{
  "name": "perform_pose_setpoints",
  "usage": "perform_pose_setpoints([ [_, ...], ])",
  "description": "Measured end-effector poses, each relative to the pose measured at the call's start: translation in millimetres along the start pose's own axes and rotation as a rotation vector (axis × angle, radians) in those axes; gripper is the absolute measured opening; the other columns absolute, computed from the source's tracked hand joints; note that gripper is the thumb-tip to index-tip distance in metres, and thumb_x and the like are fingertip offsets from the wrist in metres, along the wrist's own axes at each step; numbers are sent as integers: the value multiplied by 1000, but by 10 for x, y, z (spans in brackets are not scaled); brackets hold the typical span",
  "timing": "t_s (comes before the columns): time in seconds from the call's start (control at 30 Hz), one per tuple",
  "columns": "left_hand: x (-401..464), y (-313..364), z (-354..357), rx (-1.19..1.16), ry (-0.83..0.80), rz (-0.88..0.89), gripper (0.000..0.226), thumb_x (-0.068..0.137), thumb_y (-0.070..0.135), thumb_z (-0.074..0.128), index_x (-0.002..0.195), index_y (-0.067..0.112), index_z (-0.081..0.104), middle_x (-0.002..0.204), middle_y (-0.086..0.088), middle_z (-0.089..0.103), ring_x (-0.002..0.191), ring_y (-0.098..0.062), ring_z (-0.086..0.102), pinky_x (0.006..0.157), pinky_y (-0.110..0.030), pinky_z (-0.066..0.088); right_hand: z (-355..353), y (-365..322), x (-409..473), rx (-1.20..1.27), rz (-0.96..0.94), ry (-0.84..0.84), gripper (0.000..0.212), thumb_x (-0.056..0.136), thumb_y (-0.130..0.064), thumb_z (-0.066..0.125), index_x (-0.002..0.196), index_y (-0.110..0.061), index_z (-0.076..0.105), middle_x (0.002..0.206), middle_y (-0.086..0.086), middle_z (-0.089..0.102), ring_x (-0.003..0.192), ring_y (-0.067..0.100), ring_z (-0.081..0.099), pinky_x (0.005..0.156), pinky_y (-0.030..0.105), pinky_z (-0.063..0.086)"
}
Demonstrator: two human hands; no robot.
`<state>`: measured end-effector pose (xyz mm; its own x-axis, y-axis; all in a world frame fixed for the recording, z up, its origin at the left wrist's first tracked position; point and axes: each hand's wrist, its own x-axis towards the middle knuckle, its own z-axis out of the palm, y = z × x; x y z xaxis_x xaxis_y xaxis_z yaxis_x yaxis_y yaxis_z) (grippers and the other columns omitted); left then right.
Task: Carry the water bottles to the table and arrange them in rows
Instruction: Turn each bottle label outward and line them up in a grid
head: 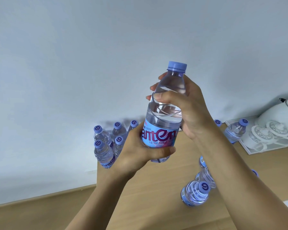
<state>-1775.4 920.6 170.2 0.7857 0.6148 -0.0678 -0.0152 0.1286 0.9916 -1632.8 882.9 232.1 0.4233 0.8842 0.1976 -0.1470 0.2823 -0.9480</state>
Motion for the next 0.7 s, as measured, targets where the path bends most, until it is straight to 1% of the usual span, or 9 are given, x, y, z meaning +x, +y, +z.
perform_pose_setpoints([
  [0.07, -15, -13, 41, 4, 84, 14, 34, 58, 5, 83, 86, 12, 66, 73, -1, 71, 63, -14, 67, 53, -25, 53, 17, 3, -4, -61, 3, 44, 26, 69, -14, 77, 90, -22, 66, 94, 8, 71, 92, 35, 72, 73, 36, 60],
  [0.17, -20, -45, 108, 60, 215, 70, 38, 56, 5, 86, 86, 16, 65, 71, -3, 70, 60, -12, 66, 52, -23, 53, 82, 24, -22, -182, 0, 153, 35, 72, -22, 81, 100, -15, 62, 100, 5, 70, 79, 13, 72, 65, 21, 55],
  [0.2, -13, -56, 117, 95, 261, 91, 41, 56, 3, 87, 87, 16, 64, 72, -3, 70, 58, -11, 65, 51, -23, 53, 101, 42, -30, -200, -1, 186, 37, 72, -24, 83, 101, -16, 62, 99, 3, 70, 78, 11, 72, 64, 19, 54],
  [0.27, -10, -74, 122, 133, 300, 117, 45, 59, -2, 88, 91, 16, 63, 73, -2, 70, 56, -11, 63, 49, -24, 54, 127, 85, -39, -214, 6, 237, 33, 73, -22, 84, 97, -17, 62, 93, 0, 70, 77, 11, 71, 62, 19, 53],
  [0.4, -40, -102, 92, 102, 240, 80, 51, 59, -1, 90, 98, 14, 62, 79, -3, 71, 62, -14, 67, 53, -29, 58, 134, 116, -29, -181, -4, 236, 24, 71, -8, 77, 87, -14, 60, 77, -3, 68, 68, 13, 68, 60, 22, 53],
  [0.47, -44, -108, 51, 75, 197, 51, 51, 59, -1, 90, 99, 13, 63, 80, -1, 71, 66, -13, 67, 55, -26, 56, 115, 112, -20, -137, 2, 197, 24, 66, -7, 75, 83, -15, 60, 75, 0, 67, 67, 14, 67, 60, 24, 54],
  [0.53, -44, -98, 14, 29, 119, 30, 45, 61, -2, 88, 96, 10, 63, 74, -1, 69, 62, -13, 64, 52, -21, 50, 86, 99, -3, -76, 22, 143, 22, 63, -6, 72, 79, -17, 61, 76, 2, 67, 69, 17, 67, 62, 27, 55],
  [0.6, -47, -85, -11, -9, 36, 29, 40, 62, -1, 85, 93, 4, 60, 68, -3, 65, 56, -16, 58, 48, -21, 45, 53, 86, 17, -45, 31, 85, 22, 62, -7, 72, 76, -21, 65, 79, 3, 69, 74, 18, 68, 68, 34, 58],
  [0.7, -49, -74, -41, -42, -52, 40, 39, 61, 5, 84, 92, 2, 59, 70, -9, 64, 57, -22, 56, 49, -23, 44, 9, 72, 33, -3, 35, 6, 24, 56, -12, 74, 75, -25, 68, 80, 3, 70, 80, 20, 69, 85, 49, 57],
])
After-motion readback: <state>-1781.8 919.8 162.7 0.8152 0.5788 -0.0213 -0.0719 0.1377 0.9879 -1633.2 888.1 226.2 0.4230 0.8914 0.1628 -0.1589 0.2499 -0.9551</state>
